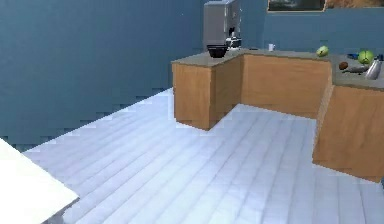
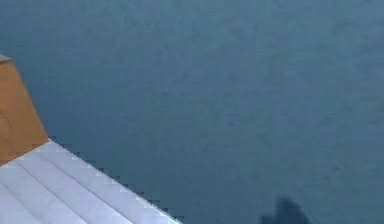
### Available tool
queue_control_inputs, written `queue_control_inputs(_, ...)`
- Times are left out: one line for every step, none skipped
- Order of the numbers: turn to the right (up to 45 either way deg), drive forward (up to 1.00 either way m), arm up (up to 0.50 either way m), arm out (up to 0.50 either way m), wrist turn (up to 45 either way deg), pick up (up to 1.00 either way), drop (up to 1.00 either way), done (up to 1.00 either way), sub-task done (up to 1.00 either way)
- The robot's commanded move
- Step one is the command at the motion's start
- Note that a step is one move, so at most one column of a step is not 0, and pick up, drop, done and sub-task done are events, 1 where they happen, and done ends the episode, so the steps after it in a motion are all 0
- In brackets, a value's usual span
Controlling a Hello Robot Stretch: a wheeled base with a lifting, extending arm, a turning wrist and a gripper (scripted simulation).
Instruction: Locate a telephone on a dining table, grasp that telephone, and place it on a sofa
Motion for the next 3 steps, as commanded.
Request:
queue_control_inputs(-45.0, 0.00, 0.00, 0.00, 0.0, 0.00, 0.00, 0.00, 0.00)
queue_control_inputs(-45.0, 0.00, 0.00, 0.00, 0.0, 0.00, 0.00, 0.00, 0.00)
queue_control_inputs(-45.0, 0.00, 0.00, 0.00, 0.0, 0.00, 0.00, 0.00, 0.00)
